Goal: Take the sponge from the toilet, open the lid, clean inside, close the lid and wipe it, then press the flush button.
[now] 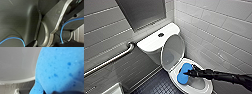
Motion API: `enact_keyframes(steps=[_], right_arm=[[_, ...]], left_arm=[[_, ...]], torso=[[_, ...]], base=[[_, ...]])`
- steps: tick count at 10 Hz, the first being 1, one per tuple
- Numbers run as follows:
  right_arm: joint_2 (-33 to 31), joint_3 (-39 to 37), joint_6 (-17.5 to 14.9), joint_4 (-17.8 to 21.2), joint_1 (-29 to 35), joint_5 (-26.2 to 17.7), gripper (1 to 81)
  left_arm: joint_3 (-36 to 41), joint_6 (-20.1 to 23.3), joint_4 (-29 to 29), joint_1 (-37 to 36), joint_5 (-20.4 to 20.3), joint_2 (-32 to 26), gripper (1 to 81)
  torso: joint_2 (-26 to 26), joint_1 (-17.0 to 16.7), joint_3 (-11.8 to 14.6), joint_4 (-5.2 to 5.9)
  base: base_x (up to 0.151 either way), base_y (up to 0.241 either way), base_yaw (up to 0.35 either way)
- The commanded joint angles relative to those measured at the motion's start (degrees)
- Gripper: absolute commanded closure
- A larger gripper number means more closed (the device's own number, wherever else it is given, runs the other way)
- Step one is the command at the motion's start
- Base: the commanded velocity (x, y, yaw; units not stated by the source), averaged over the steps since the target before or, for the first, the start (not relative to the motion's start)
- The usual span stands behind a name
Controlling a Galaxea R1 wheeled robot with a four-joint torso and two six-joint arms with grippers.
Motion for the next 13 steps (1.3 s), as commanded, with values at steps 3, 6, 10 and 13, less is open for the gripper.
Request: enact_keyframes(steps=[3, 6, 10, 13], right_arm=[[15.10, -14.01, 0.68, 7.00, 6.36, 1.97, 81.1], [19.51, -20.35, 1.66, 6.66, 0.74, 4.26, 81.1], [9.50, -7.18, 1.73, 2.61, -4.97, 3.20, 81.1], [4.83, -3.29, 1.73, 2.43, -8.23, 3.29, 81.1]], left_arm=[[0.77, 0.18, -0.01, 1.77, 4.42, -0.74, 1.0], [0.77, 0.18, -0.01, 1.86, 4.42, -0.74, 1.0], [0.77, 0.18, 0.34, 1.86, 4.42, -0.21, 1.0], [0.77, 0.18, 0.43, 1.86, 4.42, -0.21, 1.0]], torso=[[0.00, 0.00, 0.00, 0.00], [0.00, 0.00, 0.00, 0.00], [0.00, 0.00, 0.00, 0.00], [0.00, 0.00, 0.00, 0.00]], base=[[0.000, 0.000, 0.000], [0.000, 0.000, 0.000], [0.000, 0.000, 0.000], [0.000, 0.000, 0.000]])
